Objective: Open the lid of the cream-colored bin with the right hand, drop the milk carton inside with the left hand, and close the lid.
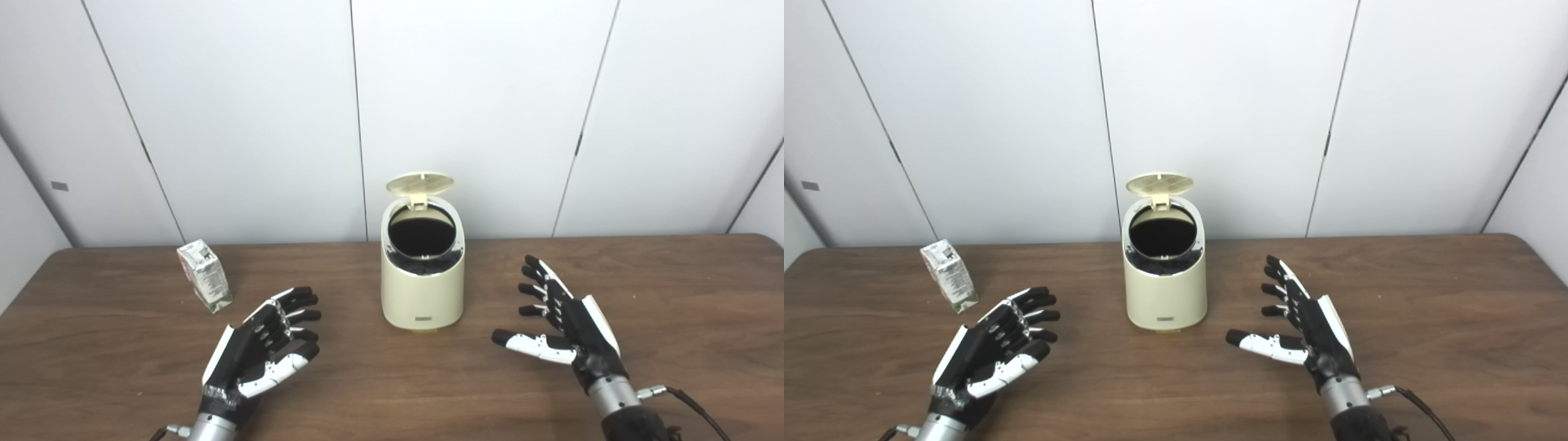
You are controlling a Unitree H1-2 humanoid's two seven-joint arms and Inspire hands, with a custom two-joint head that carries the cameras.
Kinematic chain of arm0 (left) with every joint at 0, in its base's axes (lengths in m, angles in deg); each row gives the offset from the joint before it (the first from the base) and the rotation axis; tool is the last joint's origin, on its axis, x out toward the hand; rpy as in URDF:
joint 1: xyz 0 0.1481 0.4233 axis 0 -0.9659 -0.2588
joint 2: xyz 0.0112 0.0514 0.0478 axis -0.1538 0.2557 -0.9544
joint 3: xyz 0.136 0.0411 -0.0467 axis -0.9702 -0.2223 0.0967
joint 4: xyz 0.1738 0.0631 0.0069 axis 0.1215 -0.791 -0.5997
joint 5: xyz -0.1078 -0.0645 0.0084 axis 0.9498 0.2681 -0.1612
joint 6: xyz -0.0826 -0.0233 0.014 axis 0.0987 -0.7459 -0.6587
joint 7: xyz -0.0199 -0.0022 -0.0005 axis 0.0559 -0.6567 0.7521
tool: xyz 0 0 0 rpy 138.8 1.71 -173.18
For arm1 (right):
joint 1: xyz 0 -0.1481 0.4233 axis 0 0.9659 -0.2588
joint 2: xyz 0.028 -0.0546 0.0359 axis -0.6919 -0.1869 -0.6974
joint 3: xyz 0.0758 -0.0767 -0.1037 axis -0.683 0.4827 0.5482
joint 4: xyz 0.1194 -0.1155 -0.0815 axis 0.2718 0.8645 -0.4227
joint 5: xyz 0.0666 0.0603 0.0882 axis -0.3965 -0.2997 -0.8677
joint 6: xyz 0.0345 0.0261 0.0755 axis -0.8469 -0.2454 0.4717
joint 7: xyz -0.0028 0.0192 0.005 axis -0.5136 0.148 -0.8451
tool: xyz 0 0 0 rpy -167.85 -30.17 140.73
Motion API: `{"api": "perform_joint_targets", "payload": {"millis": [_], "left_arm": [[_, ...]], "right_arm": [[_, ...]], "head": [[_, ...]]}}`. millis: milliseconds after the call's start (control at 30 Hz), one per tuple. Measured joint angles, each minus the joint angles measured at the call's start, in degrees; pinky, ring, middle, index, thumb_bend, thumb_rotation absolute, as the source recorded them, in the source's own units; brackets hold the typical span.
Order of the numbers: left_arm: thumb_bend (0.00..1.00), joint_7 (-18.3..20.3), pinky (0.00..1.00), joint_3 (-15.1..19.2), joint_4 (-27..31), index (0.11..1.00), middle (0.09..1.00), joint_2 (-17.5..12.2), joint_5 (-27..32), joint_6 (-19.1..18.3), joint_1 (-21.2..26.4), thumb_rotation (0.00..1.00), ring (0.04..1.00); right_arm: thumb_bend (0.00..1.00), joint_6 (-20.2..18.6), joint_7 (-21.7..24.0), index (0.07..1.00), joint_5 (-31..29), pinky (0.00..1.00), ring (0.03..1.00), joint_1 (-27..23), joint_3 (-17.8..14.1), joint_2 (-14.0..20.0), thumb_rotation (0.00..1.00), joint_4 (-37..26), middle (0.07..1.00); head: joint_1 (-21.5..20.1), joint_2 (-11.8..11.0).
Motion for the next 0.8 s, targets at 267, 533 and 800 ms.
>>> {"api": "perform_joint_targets", "payload": {"millis": [267, 533, 800], "left_arm": [[0.76, -0.5, 0.59, -0.8, -0.8, 0.817, 0.789, 0.6, -2.2, 0.6, 0.0, 0.26, 0.734], [0.74, -3.1, 0.53, -1.8, -0.5, 0.821, 0.764, 4.2, -5.2, 1.5, 0.0, 0.17, 0.681], [0.71, -7.1, 0.54, 0.8, 1.8, 0.805, 0.743, 3.7, -9.0, 2.3, 0.9, 0.17, 0.671]], "right_arm": [[0.76, 1.1, 0.0, 0.953, -2.2, 0.76, 0.904, 0.8, 0.0, 0.3, 0.23, 0.0, 0.949], [0.70, 2.3, 0.1, 0.967, -3.8, 0.79, 0.896, 2.5, -0.5, 3.8, 0.07, 0.6, 0.954], [0.83, 0.3, 0.2, 0.898, -3.2, 0.59, 0.799, 1.7, -0.1, 5.8, 0.27, -2.6, 0.881]], "head": [[9.1, -3.1], [18.3, -7.9], [23.7, -10.5]]}}
